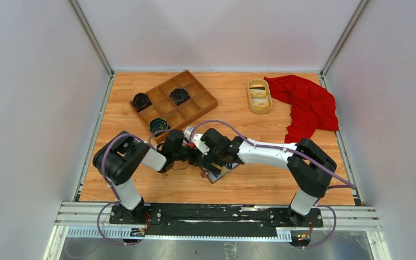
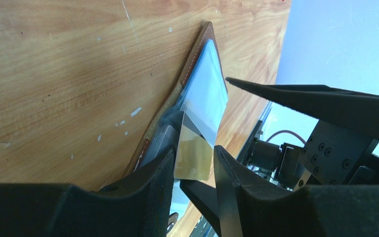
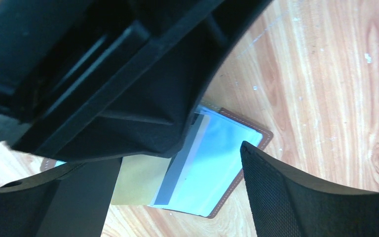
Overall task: Put the credit cards into the card holder
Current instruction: Insert the credit card into the card holder.
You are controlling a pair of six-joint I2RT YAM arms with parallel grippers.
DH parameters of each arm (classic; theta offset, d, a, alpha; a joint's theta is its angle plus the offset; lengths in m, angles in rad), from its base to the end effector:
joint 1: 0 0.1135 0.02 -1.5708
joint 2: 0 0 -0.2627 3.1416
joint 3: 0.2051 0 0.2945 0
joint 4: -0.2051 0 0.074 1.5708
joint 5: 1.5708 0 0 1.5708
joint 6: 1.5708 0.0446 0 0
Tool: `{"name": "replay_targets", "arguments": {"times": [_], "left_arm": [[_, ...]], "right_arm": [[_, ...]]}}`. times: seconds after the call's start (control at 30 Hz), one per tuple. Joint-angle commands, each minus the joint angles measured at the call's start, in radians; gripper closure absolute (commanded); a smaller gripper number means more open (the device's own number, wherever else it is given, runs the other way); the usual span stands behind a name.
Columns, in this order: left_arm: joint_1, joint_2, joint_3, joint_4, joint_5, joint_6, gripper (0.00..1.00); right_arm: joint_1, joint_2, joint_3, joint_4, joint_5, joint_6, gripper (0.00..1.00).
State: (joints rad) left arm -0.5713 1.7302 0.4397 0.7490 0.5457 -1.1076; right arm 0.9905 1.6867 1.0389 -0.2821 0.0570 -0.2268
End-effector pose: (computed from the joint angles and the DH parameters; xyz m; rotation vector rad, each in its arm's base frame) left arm 0.2358 -0.1791 0.0546 -0.2718 2.4341 -1.4703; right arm 0.2145 0.3226 0.1533 -1.4187 2.0774 0.2445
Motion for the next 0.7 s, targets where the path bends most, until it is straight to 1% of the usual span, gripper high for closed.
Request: {"name": "replay_targets", "arguments": {"times": [0.0, 0.17, 0.4, 0.57, 0.67], "left_arm": [[-0.004, 0.051, -0.01, -0.066, -0.04, 0.05, 0.58], [-0.003, 0.063, -0.01, -0.066, -0.042, 0.055, 0.58], [-0.002, 0.077, -0.01, -0.066, -0.042, 0.061, 0.58], [-0.002, 0.08, -0.011, -0.066, -0.046, 0.063, 0.58], [-0.002, 0.078, -0.012, -0.066, -0.047, 0.063, 0.58]], "right_arm": [[0.007, 0.006, -0.019, 0.011, 0.13, 0.0, 0.09], [-0.009, 0.013, -0.022, 0.011, 0.169, 0.0, 0.15], [-0.036, 0.02, -0.026, 0.011, 0.203, 0.006, 0.19], [-0.051, 0.03, -0.026, 0.005, 0.207, 0.009, 0.19], [-0.054, 0.033, -0.022, -0.003, 0.187, 0.004, 0.16]]}}
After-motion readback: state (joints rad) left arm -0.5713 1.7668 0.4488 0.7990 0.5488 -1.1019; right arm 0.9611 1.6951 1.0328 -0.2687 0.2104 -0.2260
